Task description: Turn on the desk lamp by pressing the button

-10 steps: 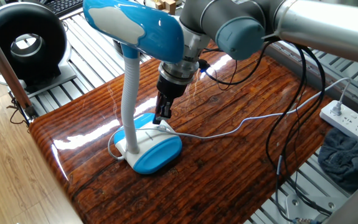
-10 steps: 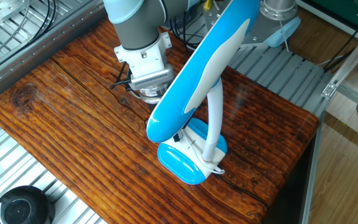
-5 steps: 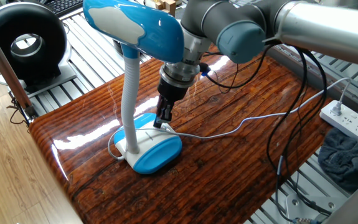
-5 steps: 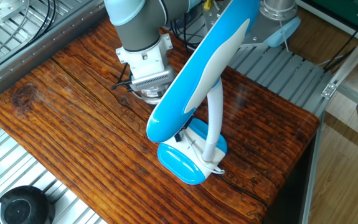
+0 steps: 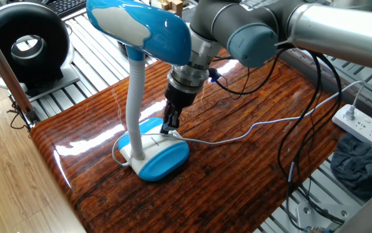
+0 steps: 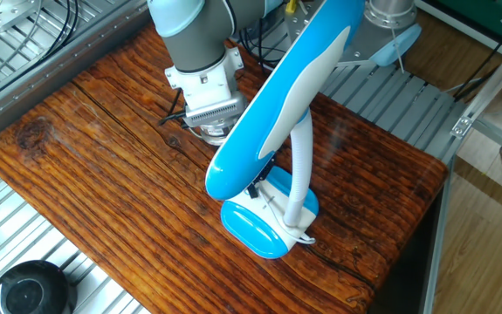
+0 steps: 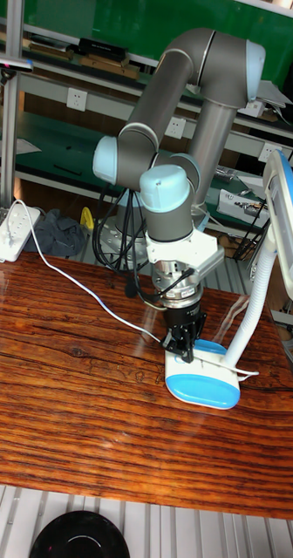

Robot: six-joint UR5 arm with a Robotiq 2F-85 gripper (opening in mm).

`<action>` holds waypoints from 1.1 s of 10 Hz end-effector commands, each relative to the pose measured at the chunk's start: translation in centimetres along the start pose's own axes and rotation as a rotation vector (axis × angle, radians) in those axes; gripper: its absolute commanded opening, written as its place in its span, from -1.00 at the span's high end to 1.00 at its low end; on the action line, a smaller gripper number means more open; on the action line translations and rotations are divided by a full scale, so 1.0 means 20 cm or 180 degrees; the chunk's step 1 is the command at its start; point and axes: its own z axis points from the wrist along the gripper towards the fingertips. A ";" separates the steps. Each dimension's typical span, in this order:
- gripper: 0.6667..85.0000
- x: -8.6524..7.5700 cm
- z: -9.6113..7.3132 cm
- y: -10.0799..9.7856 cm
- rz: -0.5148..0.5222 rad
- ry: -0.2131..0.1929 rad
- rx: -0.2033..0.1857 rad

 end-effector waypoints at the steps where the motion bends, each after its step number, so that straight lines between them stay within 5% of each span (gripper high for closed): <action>1: 0.99 0.00 -0.02 0.00 0.0037 -0.0024 -0.0007; 11: 0.99 0.02 0.00 -0.03 0.0038 0.0057 0.0071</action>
